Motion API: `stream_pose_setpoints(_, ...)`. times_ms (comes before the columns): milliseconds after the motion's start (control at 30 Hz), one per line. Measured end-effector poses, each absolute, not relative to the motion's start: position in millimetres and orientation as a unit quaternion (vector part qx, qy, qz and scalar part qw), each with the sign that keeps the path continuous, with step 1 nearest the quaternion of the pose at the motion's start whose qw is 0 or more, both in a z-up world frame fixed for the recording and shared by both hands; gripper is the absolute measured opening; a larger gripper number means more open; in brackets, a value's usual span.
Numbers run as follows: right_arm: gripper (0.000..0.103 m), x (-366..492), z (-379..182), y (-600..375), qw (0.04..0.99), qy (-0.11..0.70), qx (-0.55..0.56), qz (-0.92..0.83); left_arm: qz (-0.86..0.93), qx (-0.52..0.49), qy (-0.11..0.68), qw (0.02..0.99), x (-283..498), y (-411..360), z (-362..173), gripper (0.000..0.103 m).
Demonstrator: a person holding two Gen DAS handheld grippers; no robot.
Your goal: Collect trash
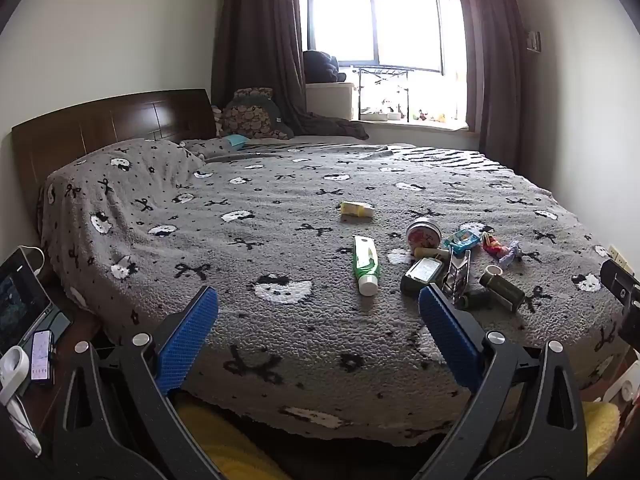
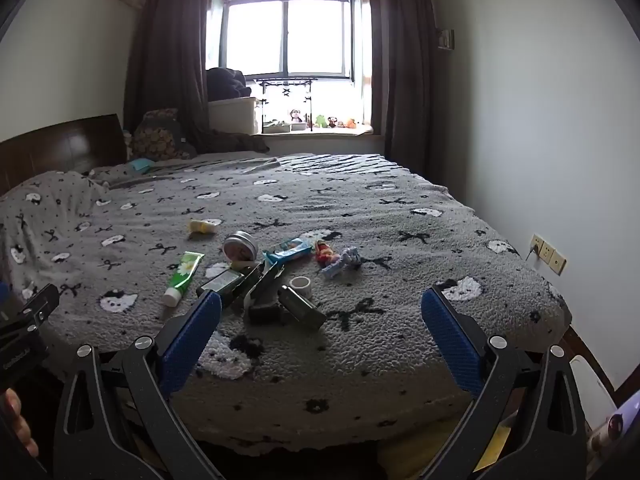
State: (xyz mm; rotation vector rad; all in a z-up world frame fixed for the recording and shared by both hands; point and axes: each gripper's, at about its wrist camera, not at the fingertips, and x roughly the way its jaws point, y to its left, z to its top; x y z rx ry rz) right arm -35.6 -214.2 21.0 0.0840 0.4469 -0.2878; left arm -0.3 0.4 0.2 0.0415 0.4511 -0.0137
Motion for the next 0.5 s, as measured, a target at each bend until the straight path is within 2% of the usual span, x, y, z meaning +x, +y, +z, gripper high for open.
stream_pose_setpoints(500,0.100,-33.1,24.4,-216.2,0.963,0.224,0.039,-0.143,-0.005,0.032,0.235,0.971,4.2,-5.4,-3.4,0.095)
